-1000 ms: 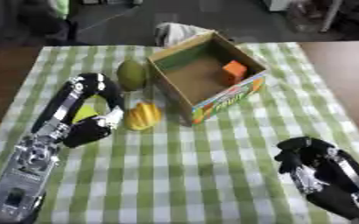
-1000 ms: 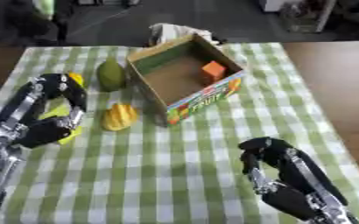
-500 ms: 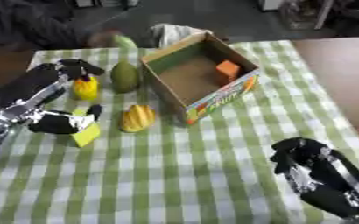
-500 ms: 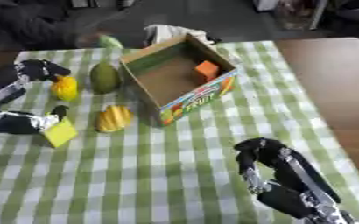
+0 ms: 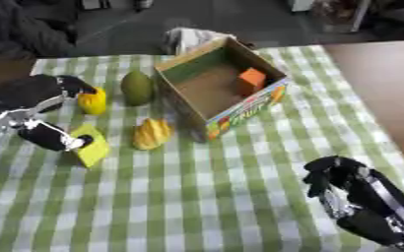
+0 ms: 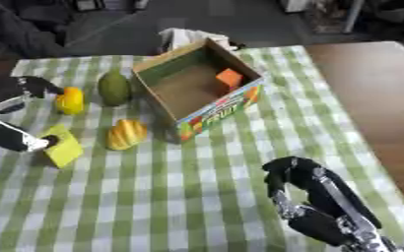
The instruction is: Pick up objects on the table and place them in the box.
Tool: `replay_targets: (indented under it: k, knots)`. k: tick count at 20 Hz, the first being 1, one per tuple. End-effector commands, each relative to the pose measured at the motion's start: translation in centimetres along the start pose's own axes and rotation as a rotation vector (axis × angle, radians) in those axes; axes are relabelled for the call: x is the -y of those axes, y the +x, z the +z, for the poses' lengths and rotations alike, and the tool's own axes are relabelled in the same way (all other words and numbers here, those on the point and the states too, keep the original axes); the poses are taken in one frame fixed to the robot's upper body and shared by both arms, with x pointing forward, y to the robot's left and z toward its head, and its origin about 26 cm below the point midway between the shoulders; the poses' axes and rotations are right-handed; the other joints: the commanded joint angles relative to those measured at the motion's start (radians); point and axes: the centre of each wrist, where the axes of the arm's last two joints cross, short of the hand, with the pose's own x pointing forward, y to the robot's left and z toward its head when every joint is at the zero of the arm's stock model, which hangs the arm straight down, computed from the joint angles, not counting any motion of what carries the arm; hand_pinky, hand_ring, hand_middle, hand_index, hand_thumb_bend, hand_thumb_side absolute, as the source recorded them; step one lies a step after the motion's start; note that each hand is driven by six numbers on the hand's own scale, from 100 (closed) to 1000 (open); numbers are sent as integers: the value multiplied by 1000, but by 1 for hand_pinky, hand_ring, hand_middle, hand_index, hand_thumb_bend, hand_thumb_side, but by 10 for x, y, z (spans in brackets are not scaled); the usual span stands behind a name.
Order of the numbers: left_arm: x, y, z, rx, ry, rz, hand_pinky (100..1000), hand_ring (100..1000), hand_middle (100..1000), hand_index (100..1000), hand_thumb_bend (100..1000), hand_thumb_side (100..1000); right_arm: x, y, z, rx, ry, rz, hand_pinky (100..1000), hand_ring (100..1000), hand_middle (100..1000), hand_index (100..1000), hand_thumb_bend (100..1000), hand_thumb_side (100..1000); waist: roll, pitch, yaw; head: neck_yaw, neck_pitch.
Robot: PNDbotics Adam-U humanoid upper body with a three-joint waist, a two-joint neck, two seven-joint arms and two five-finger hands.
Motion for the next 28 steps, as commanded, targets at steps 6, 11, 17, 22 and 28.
replay_targets:
  k: [6, 11, 17, 22, 28]
  knots:
    - [18, -13, -15, -90, -56, 13, 770, 761, 818, 917, 418, 522, 3, 4, 0, 8, 16, 25, 695, 465, 523, 692, 100, 313, -2, -11, -2, -4, 5]
    - [28, -13, -20, -116, -39, 49, 762, 755, 810, 909, 376, 540, 3, 3, 0, 6, 16, 25, 694, 465, 523, 692, 100, 313, -4, -10, -1, -3, 5]
    - [36, -10, -25, -90, -69, 83, 758, 750, 805, 909, 359, 604, 3, 3, 0, 4, 16, 24, 694, 465, 523, 692, 100, 313, -6, -10, -2, -2, 5]
    - [38, -8, -27, -73, -84, 90, 721, 704, 771, 887, 349, 526, 3, 2, 0, 3, 17, 23, 694, 465, 523, 691, 100, 314, -5, -10, -3, -2, 5]
    - [33, -5, -26, -70, -1, 100, 562, 536, 658, 811, 292, 281, 2, 1, 0, 0, 17, 22, 694, 465, 523, 691, 100, 315, -5, -11, -5, -1, 5]
